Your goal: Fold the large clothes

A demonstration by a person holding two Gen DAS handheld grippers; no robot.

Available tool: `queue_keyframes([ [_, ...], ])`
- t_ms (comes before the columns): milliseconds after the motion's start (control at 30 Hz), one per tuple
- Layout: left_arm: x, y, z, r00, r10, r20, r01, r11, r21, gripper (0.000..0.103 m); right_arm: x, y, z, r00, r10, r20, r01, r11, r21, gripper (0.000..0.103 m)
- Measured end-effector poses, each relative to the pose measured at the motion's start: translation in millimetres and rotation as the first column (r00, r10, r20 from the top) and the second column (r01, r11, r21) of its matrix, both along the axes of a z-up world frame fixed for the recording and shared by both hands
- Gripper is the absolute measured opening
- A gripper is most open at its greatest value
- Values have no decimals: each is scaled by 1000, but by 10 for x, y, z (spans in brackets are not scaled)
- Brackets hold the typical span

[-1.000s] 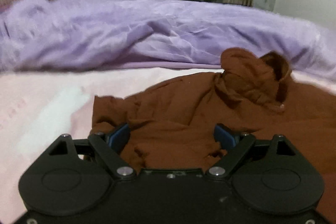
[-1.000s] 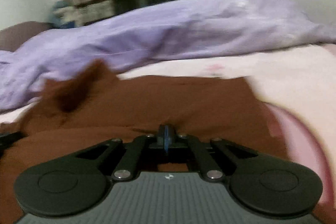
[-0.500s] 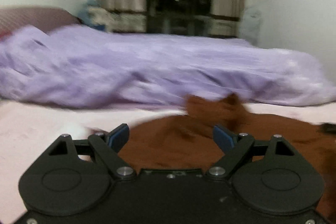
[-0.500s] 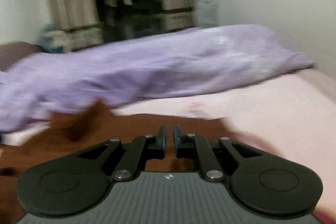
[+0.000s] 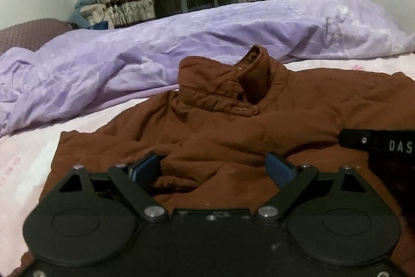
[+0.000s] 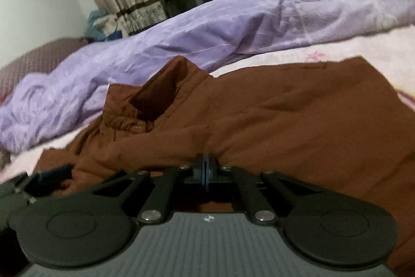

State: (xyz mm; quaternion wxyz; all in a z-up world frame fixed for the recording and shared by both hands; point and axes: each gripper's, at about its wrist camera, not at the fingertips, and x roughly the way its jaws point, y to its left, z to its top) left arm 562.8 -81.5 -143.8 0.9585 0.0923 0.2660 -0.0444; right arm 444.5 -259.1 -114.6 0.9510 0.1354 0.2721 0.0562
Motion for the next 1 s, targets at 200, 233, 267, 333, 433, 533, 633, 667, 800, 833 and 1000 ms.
queue_keyframes([
  [200,34,207,32,1000,1,-18,-2,998,-68,94,-65,-441,31,997,-77,18,77,997,-2,0],
  [233,49,298,49,1000,-19,-20,17,995,-95,94,-63,-500,43,992,-120,28,121,992,-42,0],
  [267,49,356,60,999,-35,-17,33,993,-115,93,-96,-604,57,988,-150,38,152,987,-60,0],
  [333,4,402,77,997,-71,-14,70,992,-110,92,-159,-829,71,977,-209,36,210,977,-42,0],
  [433,-122,423,116,996,-94,13,95,992,-82,91,-211,-1140,55,928,-372,14,372,924,-87,0],
  [533,-232,449,149,998,-29,62,29,1000,-5,95,-223,-1450,-11,889,-456,-39,455,890,-38,15],
  [633,-233,642,100,997,59,59,-61,998,29,95,-231,-1469,-25,891,-453,-41,452,892,-14,15],
  [667,-211,734,66,996,79,42,-80,997,12,95,-223,-1432,-21,891,-453,-32,452,891,-35,15],
  [800,-192,956,148,995,103,-1,-101,981,-166,94,-329,-1098,210,892,-438,108,449,885,-122,16],
  [833,-275,899,239,992,124,25,-119,981,-153,94,-413,-946,320,893,-415,172,440,885,-152,16],
  [1000,-769,541,535,984,124,129,-113,989,-92,92,-718,-290,604,954,-196,225,214,975,-56,18],
])
